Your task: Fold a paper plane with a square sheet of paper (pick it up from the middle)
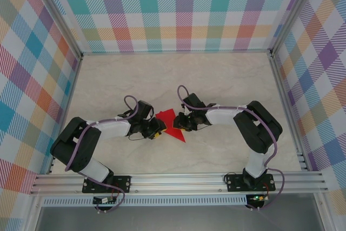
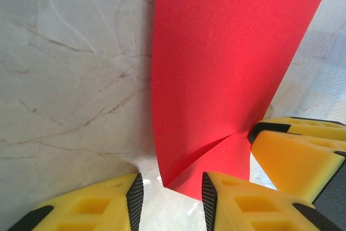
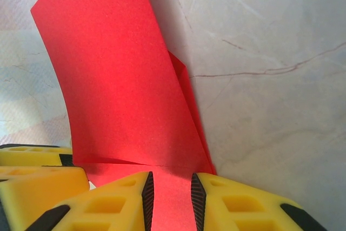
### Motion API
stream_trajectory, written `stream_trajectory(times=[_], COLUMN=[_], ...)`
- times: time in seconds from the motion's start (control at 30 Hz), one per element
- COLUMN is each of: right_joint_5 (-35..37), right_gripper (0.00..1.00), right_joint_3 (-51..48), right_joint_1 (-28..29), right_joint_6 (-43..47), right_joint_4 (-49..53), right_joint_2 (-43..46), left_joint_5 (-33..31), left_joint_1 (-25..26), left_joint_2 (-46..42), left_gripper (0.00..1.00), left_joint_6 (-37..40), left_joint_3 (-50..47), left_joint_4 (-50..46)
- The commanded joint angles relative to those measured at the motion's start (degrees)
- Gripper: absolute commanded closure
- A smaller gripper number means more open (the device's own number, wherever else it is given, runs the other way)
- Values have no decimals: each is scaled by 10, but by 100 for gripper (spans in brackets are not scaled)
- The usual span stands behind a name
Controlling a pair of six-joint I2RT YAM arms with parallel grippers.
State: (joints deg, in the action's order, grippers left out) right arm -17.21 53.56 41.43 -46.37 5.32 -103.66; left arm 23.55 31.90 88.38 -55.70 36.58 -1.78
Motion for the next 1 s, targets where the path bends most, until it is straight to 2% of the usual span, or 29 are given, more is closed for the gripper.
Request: stream_trajectory(times=[0.0,0.13,0.43,0.57,0.77,0.97], right_joint_5=[16,16,18,20,32,51], right_gripper=[71,71,71,70,59,50], right_joint_3=[-21,-21,-25,-34,-58,-74], right_joint_1=[-1,-2,-2,-2,-2,-3], right_joint_6=[-7,-5,-4,7,77,182], right_joint_4=[12,12,8,-6,-57,-93], right_joint_2=[-8,-7,-4,3,43,99], left_joint_5=[17,12,1,5,2,-9], left_joint_1=[15,15,16,17,21,28], left_joint_2=[20,14,3,7,9,8], left_gripper=[66,70,74,80,93,96], left_joint_6=[1,3,8,7,9,5], left_joint_3=[18,23,25,29,45,72], left_joint_4=[41,32,19,24,-1,-46])
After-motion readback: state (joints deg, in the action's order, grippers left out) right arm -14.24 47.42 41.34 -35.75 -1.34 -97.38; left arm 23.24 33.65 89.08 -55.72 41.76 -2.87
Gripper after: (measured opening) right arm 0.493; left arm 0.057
